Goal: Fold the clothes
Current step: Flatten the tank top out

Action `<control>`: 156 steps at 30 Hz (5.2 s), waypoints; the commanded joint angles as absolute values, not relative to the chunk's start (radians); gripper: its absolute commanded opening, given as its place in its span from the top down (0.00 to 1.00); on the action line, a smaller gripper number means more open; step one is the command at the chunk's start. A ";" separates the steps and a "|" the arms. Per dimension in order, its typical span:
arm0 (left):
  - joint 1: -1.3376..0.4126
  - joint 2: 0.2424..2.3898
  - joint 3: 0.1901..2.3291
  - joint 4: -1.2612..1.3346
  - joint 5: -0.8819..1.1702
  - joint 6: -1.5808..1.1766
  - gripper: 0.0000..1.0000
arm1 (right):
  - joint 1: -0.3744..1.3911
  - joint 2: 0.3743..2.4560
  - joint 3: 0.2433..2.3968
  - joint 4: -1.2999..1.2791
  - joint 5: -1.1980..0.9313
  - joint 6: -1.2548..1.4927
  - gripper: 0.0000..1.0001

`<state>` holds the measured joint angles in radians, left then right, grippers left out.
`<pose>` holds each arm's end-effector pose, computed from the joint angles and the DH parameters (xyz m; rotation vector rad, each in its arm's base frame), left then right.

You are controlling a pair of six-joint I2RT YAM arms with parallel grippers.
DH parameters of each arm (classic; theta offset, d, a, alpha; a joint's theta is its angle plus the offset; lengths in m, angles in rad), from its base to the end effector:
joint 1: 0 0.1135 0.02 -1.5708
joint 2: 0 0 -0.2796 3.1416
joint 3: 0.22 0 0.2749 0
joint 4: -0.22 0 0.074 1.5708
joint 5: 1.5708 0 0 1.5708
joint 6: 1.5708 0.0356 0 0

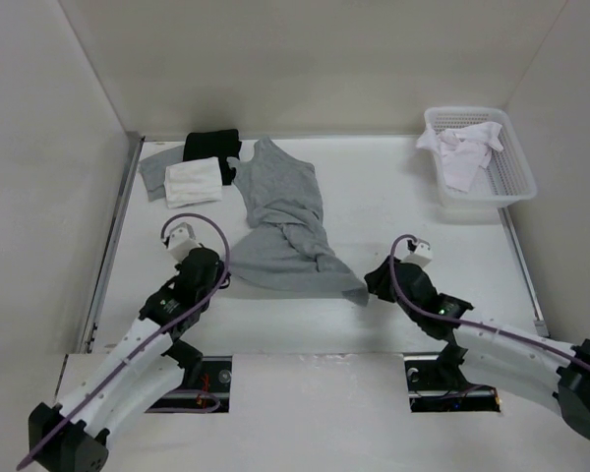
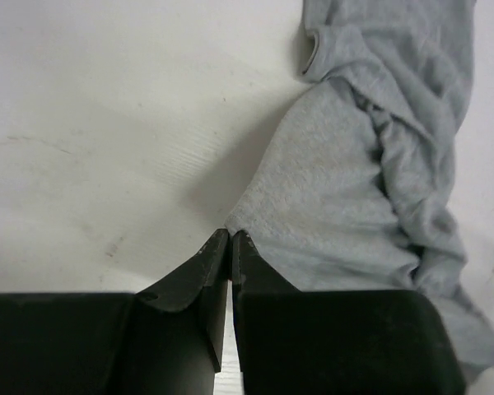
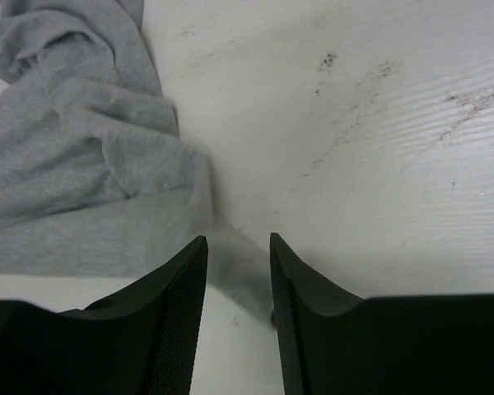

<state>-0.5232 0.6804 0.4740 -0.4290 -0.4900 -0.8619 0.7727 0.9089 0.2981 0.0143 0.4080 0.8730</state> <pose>0.1490 -0.0666 0.2306 -0.6204 2.0421 -0.2754 0.1463 0.1229 0.1694 0.3425 2.1319 0.5315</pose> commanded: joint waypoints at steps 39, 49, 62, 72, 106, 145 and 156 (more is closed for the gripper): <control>-0.340 0.640 0.491 -0.071 -0.299 -0.767 0.95 | 0.959 1.057 0.569 0.176 0.280 0.809 0.99; -0.331 0.613 0.499 -0.083 -0.299 -0.770 0.95 | 0.832 1.086 0.724 -0.082 0.247 0.677 0.97; -0.228 0.689 0.454 -0.012 -0.301 -0.781 0.95 | 0.598 1.733 1.069 0.141 0.089 0.653 0.82; -0.222 0.718 0.433 0.002 -0.293 -0.776 0.95 | 0.622 1.342 0.591 0.267 0.098 0.679 0.73; -0.251 0.724 0.448 0.021 -0.287 -0.785 0.95 | 0.745 1.324 0.469 0.384 -0.031 0.693 0.95; -0.309 1.170 1.276 0.272 -0.468 -0.495 0.97 | 0.380 1.310 1.717 -0.082 0.048 0.435 1.00; -0.173 1.546 1.676 0.158 -0.341 -0.598 0.97 | 0.234 1.768 2.202 -0.204 -0.095 0.479 1.00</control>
